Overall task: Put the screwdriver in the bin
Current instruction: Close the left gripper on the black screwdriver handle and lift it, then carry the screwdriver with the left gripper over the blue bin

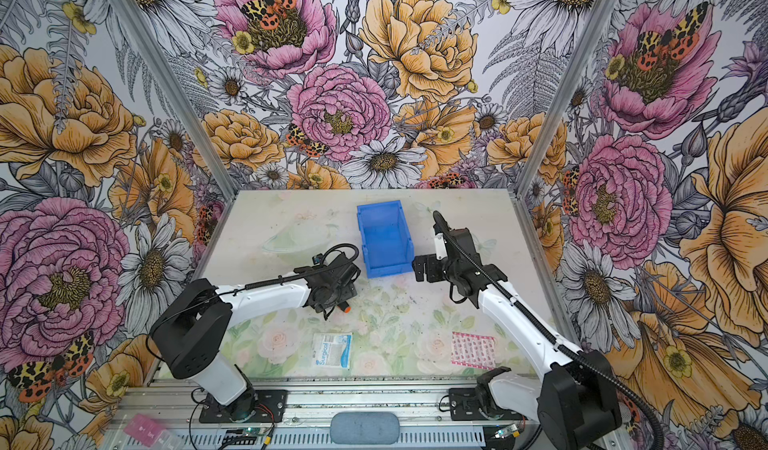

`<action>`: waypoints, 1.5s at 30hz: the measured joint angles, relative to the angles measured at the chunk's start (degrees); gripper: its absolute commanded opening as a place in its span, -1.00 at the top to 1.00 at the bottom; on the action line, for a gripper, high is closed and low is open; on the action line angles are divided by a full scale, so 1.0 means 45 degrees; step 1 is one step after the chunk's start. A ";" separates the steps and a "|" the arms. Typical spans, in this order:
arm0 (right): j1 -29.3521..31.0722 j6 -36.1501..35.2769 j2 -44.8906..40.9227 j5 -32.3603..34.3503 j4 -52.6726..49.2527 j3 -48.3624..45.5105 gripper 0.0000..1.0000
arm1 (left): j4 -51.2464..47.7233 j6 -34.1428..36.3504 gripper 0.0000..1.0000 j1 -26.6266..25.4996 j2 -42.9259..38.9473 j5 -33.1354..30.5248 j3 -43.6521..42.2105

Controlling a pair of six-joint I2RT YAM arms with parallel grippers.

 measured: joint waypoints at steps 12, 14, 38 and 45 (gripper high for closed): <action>0.0000 0.0000 -0.0019 0.0010 0.0000 0.0000 -0.99 | -0.0899 -0.0146 0.00 -0.0549 0.1316 -0.0952 0.0607; 0.0000 0.0000 0.0010 0.0010 0.0000 0.0000 -0.99 | -0.0981 -0.0194 0.10 -0.0690 0.1404 -0.1141 0.0651; 0.0000 -0.0189 -0.1107 0.1030 -0.0107 0.0000 -0.99 | -0.1501 0.1579 1.00 -0.0617 0.1564 -0.1637 0.2191; 0.0000 -0.0248 -0.1637 0.1753 -0.0248 -0.0005 -0.99 | -0.1797 0.2176 1.00 -0.0243 0.0777 -0.1656 0.2234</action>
